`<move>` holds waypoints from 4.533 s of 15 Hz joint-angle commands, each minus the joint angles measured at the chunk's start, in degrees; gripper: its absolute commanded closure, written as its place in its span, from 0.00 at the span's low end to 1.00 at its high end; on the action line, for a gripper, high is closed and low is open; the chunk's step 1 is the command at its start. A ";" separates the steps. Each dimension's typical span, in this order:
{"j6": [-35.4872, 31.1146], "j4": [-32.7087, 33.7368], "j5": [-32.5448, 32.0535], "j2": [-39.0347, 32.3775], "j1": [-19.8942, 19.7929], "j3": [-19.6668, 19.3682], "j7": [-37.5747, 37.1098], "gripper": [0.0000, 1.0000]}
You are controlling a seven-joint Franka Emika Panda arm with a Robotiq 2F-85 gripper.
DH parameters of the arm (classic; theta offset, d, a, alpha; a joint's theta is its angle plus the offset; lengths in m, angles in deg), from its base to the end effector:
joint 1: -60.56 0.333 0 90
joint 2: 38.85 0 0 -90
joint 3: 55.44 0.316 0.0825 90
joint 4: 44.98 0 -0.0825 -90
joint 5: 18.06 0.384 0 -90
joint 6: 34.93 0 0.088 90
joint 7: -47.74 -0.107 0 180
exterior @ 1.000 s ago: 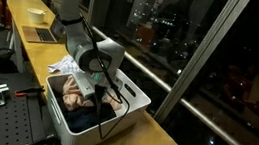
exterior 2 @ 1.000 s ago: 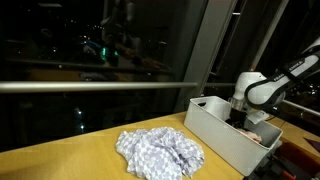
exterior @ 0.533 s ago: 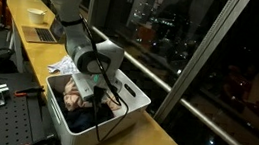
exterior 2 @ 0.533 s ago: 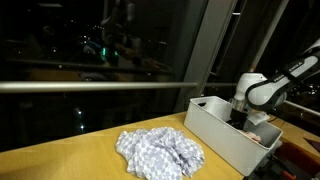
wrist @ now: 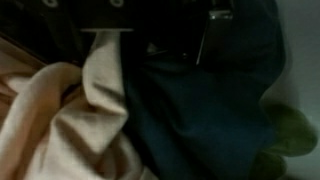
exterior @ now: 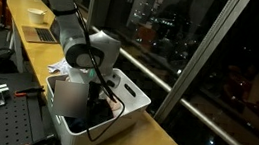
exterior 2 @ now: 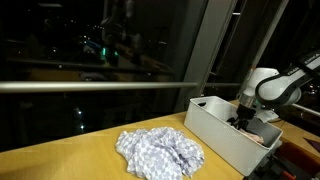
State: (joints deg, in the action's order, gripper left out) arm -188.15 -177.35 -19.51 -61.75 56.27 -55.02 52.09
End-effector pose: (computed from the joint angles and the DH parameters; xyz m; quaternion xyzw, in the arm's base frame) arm 0.5175 -0.0341 0.1676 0.9997 0.0153 -0.0181 0.0028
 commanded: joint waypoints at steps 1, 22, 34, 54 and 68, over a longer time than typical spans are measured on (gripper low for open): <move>0.30 -6.63 0.30 10.10 0.23 -0.45 0.54 1.00; 34.24 6.58 -9.50 44.06 6.37 8.53 -9.22 1.00; 52.28 43.85 -20.78 21.97 14.31 18.73 -11.94 1.00; 78.72 94.88 -40.71 -12.07 40.70 17.04 -7.74 1.00; 60.07 80.23 -19.22 -16.42 24.64 21.23 -10.05 1.00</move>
State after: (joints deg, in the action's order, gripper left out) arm -121.37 -89.55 -44.33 -79.63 85.42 -36.67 43.25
